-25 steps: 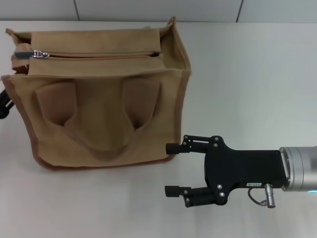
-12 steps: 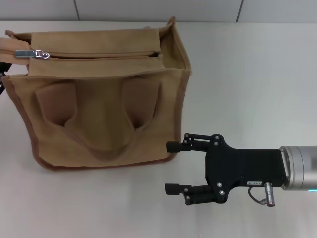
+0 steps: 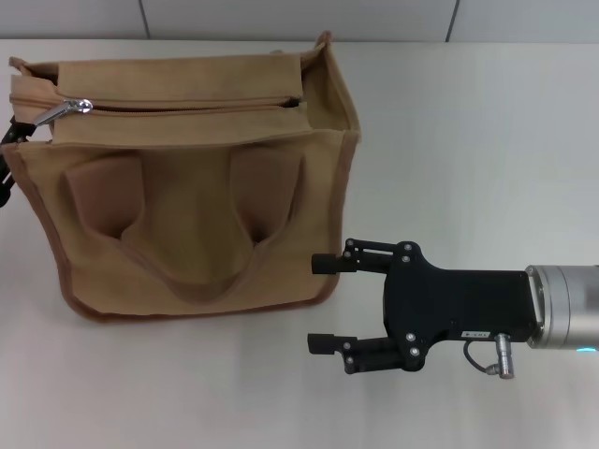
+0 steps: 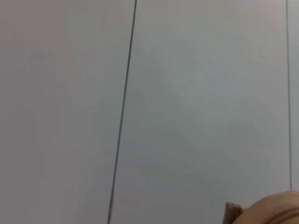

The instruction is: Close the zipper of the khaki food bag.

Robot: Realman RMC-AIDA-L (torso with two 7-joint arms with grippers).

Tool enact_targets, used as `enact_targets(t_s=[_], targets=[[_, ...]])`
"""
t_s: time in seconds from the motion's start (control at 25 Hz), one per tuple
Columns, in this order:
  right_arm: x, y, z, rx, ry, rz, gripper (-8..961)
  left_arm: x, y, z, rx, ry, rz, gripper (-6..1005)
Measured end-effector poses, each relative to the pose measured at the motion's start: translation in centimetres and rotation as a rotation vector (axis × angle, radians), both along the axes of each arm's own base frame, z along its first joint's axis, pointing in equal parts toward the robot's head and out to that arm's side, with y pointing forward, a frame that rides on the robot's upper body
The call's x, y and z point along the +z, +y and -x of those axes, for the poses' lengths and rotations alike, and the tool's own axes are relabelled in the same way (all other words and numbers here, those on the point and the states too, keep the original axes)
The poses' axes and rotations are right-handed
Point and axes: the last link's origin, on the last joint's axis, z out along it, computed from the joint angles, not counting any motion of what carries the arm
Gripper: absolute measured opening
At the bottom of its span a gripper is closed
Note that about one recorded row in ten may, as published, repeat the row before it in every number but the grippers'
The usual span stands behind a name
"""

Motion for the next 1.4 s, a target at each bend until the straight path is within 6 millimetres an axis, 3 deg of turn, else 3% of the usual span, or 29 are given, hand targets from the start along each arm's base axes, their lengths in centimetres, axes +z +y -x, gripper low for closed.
enact_targets(t_s=[0.36,0.6,0.8,1.24,1.4], targets=[[0.0,0.3,0.1,0.000,-0.001,-0.008,783,0.2,0.1,-0.1,0.007,-0.028,-0.025,731],[0.0,0.4,0.1,-0.001,-0.005,-0.013,783,0.1,0.3,-0.2,0.003,-0.048,-0.024,605],[0.0,0.4,0.1,-0.002,-0.008,-0.013,782,-0.1,0.0,-0.5,-0.017,-0.045,-0.016,397],[0.0,0.5,0.2,0.001,-0.008,-0.014,782,-0.8,-0.3,-1.0,-0.083,0.065,0.041,169],[0.0,0.4,0.2,0.003,-0.009,-0.013,782,-0.6,-0.1,-0.9,-0.061,0.040,-0.005,172]])
